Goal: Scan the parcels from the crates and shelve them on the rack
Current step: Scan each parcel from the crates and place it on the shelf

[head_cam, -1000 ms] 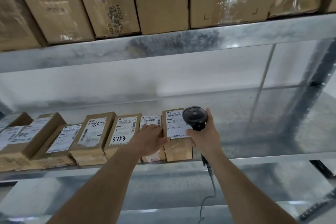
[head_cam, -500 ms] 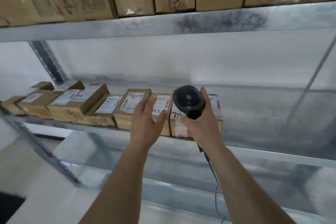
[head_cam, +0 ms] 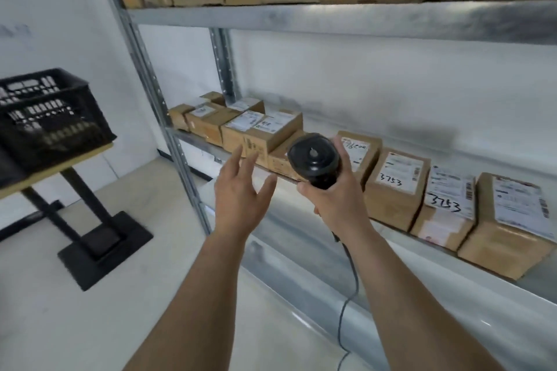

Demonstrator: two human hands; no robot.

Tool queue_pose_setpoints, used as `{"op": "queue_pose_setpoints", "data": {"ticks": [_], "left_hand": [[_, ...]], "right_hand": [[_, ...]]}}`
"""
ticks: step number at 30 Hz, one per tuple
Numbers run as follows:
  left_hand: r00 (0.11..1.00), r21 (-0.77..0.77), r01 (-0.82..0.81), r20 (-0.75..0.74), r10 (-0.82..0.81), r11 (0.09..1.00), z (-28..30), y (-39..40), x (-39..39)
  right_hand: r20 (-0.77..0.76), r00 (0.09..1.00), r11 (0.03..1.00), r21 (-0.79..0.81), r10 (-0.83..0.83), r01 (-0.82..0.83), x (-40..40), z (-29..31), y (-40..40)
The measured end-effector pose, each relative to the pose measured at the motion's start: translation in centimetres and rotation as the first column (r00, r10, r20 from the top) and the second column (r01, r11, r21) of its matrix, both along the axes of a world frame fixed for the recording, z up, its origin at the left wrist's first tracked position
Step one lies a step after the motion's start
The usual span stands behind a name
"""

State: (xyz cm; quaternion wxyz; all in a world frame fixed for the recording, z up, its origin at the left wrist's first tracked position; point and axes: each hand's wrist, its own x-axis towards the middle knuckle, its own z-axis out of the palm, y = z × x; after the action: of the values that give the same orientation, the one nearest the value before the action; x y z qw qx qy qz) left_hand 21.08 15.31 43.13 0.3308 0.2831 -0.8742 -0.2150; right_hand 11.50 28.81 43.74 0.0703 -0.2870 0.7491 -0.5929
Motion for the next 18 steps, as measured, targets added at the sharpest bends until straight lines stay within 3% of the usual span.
{"op": "queue_pose_setpoints", "data": {"ticks": [8,18], "left_hand": [[0.986,-0.014,-0.165,-0.006,0.164,0.986,0.6,-12.3,6.6],[0.948,-0.066,-0.295,0.101,0.300,0.953,0.3,-25.1,14.8]], "right_hand": [[0.008,0.982,0.982,0.001,0.190,-0.190,4.4,1.1,-13.2],[-0.005,0.923,0.922,-0.030,0.386,-0.385,10.4,0.9,-28.5]]}}
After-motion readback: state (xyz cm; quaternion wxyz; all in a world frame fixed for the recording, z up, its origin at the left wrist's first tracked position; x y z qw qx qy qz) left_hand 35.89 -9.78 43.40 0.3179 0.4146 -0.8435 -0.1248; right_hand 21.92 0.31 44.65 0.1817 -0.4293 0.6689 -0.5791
